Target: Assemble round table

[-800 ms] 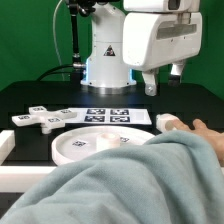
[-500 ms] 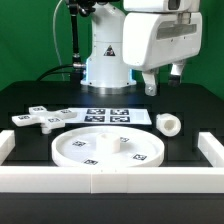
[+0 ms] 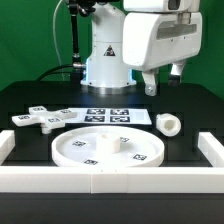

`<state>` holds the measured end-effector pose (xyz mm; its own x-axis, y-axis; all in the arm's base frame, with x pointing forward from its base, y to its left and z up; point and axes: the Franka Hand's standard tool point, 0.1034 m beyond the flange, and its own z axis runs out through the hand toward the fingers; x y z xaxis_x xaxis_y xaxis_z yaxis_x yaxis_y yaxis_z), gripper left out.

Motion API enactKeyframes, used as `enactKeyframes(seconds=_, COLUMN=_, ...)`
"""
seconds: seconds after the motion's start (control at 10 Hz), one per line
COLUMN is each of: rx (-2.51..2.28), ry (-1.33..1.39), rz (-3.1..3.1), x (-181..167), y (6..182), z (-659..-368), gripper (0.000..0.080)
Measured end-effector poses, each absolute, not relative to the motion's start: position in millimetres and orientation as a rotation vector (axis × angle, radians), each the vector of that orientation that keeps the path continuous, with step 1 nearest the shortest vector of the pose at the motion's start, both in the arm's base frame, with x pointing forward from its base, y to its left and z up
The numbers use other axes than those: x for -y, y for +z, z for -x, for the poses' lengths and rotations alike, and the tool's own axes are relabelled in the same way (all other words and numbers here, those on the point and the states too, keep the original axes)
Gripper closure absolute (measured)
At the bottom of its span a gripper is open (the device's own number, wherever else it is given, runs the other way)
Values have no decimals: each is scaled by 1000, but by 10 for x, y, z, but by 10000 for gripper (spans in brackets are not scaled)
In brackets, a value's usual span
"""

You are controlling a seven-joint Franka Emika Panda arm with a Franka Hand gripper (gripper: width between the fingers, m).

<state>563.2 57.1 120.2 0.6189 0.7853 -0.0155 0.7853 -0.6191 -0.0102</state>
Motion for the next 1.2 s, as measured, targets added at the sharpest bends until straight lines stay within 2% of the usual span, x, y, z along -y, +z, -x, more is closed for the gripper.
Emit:
enactKeyframes(seconds=0.3, rx=1367, ry=32, rz=2826, x=-550, y=1190, z=-5624, gripper=150)
enactKeyframes(seconds=0.7, rx=1530, ry=1, rz=2752, x=51, y=854, z=-5548, gripper=150)
enactKeyframes(seconds=1.1, rx=1545, ry=13, rz=2741, x=109, y=805, z=-5534, gripper=150)
enactKeyframes(seconds=1.2, rx=1607, ry=26, rz=2700, x=232, y=696, z=-5524, gripper=150)
